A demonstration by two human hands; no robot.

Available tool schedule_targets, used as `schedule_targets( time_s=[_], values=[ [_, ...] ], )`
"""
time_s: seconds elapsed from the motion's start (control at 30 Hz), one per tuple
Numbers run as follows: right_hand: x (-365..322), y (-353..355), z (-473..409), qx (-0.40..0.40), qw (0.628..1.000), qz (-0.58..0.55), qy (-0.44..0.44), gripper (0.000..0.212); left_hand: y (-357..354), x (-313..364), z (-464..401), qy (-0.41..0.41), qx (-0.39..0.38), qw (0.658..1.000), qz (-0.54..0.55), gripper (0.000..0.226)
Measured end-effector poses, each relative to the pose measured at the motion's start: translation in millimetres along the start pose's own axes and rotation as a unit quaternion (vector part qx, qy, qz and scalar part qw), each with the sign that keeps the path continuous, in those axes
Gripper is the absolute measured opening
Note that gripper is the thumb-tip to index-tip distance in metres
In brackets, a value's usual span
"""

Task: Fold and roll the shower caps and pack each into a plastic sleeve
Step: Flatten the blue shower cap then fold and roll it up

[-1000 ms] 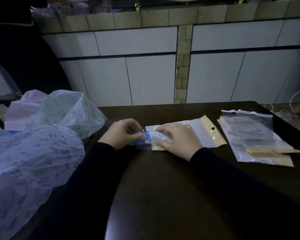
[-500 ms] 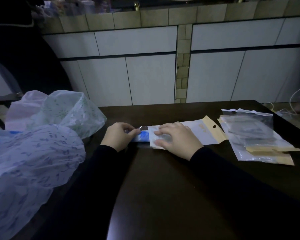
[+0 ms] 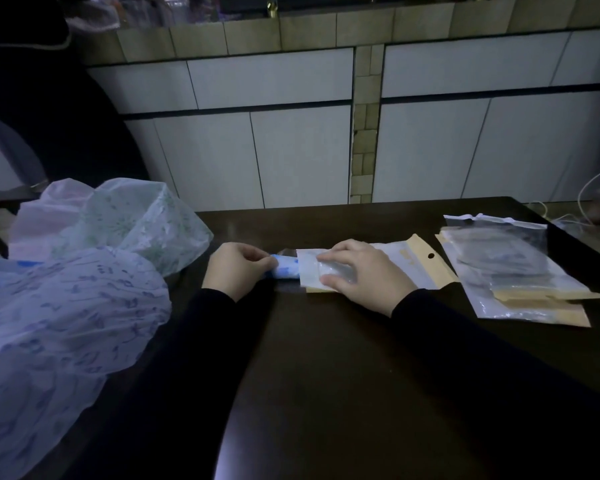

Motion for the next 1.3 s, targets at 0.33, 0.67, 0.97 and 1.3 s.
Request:
schedule_targets(
  time_s=[0.33,0.67,0.97,1.3],
  values=[
    [-10,0,1,0.037,0.991,0.129,-0.012,0.043,-15,17,13,0.034,-0.087,0.994,0.060,0.015],
    [-21,0,-3,0.034,0.984,0.177,0.002,0.029,10,0,0,-0.044,0.082,0.987,-0.132,0.033],
    [-15,-12,-53,-0.019,0.994,0.105,-0.018,0.047,5,-24,-7,-0.057,0.129,0.935,-0.326,0.028],
    [-10,-19,-118,-0.118,0.988,0.102,0.001,0.048,4,-26,-6,-0.070,0.174,0.930,-0.315,0.022]
  ],
)
Point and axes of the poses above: each hand's wrist, its own z-axis away from the middle knuckle, its own y-axis out of the back of the hand, x = y × z, the point moved 5 cm from there along -z, towards the middle knuckle, and after that the axes turned 5 degrees about y, right-handed, at the moved point
